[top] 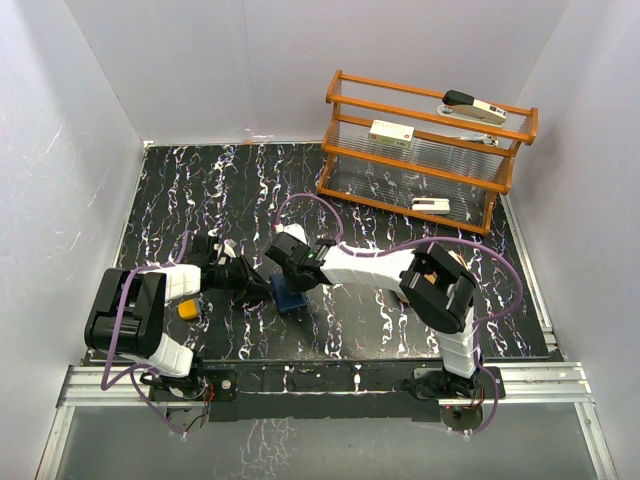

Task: Put the credit cards into the card holder
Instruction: Open the card holder at the center of the board.

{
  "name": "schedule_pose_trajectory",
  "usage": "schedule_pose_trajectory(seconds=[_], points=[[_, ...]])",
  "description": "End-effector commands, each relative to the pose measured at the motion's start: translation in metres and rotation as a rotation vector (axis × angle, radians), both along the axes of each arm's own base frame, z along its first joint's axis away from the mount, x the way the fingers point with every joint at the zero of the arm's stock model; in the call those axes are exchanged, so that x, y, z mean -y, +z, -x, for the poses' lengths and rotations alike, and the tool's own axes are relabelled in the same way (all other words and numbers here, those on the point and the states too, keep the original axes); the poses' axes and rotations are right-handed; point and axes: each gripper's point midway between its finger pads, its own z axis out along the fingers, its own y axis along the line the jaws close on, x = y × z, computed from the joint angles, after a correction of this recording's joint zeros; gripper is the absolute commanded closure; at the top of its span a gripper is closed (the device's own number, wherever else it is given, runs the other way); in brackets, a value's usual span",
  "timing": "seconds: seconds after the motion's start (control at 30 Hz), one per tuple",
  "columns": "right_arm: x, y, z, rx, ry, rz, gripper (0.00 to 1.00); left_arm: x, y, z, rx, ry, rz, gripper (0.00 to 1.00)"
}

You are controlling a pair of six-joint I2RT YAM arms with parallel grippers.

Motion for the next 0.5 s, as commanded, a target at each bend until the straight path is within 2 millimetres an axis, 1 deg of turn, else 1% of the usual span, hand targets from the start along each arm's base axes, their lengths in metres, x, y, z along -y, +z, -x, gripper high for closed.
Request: schedule_pose_trajectory(seconds=[0.0,0.13,0.33,0.4,0.47], points=[[-0.010,0.025,-0.009,0.045,0.008,-0.051,0.86,0.002,0.010,-0.004,0.009,0.006,0.022,0.75],[-0.011,0.024,-0.012,0.051,0.017,-0.027,0.81,0.003,0.009,-0.006,0.010,0.019,0.039,0.75],[-0.018,0.032,-0.017,0.068,0.031,-0.038,0.80,0.004,0.006,-0.007,0.001,0.021,0.037,0.75],[-0.018,0.027,-0.019,0.067,0.031,-0.028,0.79,0.003,0.005,-0.008,-0.003,0.021,0.033,0.75],[-0.016,0.018,-0.018,0.058,0.029,-0.005,0.79,0.004,0.004,-0.008,-0.010,0.018,0.037,0.75]])
